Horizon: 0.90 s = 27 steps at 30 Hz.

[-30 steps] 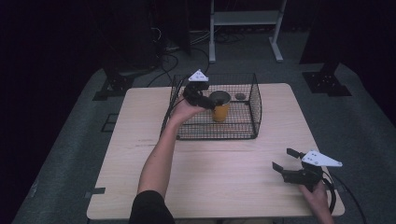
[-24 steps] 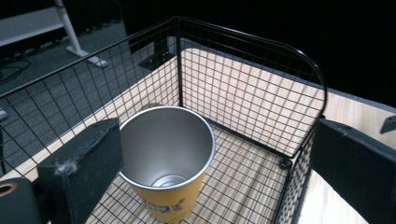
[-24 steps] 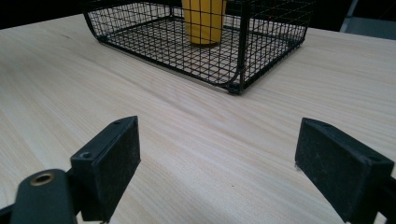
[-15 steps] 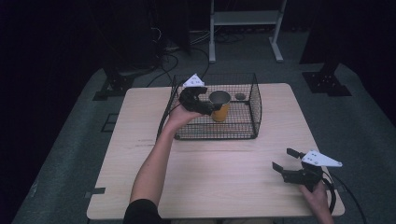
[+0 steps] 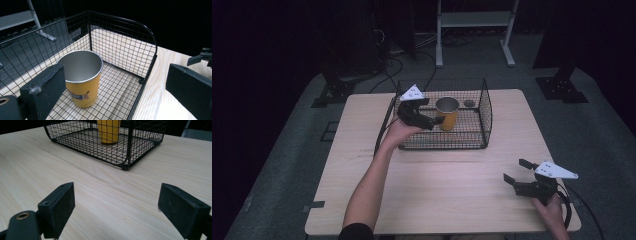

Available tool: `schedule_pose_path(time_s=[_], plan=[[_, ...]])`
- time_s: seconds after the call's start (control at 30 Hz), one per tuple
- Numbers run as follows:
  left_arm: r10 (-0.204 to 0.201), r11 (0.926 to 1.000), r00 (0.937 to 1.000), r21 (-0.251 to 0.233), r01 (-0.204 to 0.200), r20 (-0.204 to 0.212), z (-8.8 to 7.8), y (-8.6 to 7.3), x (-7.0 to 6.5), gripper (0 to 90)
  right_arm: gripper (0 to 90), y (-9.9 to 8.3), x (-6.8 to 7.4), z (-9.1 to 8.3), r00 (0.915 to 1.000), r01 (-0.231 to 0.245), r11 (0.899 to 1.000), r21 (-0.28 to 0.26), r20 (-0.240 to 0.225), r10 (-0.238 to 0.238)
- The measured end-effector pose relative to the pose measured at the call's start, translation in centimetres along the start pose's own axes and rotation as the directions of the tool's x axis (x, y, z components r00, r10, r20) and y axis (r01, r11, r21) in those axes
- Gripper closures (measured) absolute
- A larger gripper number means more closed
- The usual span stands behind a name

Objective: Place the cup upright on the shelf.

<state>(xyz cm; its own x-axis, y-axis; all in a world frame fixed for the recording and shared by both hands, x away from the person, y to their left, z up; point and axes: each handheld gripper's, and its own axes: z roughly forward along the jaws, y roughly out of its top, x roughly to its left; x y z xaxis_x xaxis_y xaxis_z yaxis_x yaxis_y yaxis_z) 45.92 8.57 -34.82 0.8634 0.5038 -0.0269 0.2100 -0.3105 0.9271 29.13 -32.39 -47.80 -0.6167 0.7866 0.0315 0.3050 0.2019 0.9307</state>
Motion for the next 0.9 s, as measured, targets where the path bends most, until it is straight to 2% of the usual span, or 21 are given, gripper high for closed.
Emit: schedule_pose_path(time_s=[0.27,0.9], plan=[[0.006,1.0000,1.0000,-0.004,-0.006,0.005,-0.9,-0.7,-0.8,2.4,13.1,0.0,0.0,0.0,1.0000,0.000,1.000,0.000,0.002,0.000],[-0.002,1.0000,1.0000,-0.001,0.002,-0.002,-2.3,-2.3,-1.5,2.4,13.1,0.0,0.0,0.0,1.0000,-0.003,1.000,0.000,0.006,0.003]])
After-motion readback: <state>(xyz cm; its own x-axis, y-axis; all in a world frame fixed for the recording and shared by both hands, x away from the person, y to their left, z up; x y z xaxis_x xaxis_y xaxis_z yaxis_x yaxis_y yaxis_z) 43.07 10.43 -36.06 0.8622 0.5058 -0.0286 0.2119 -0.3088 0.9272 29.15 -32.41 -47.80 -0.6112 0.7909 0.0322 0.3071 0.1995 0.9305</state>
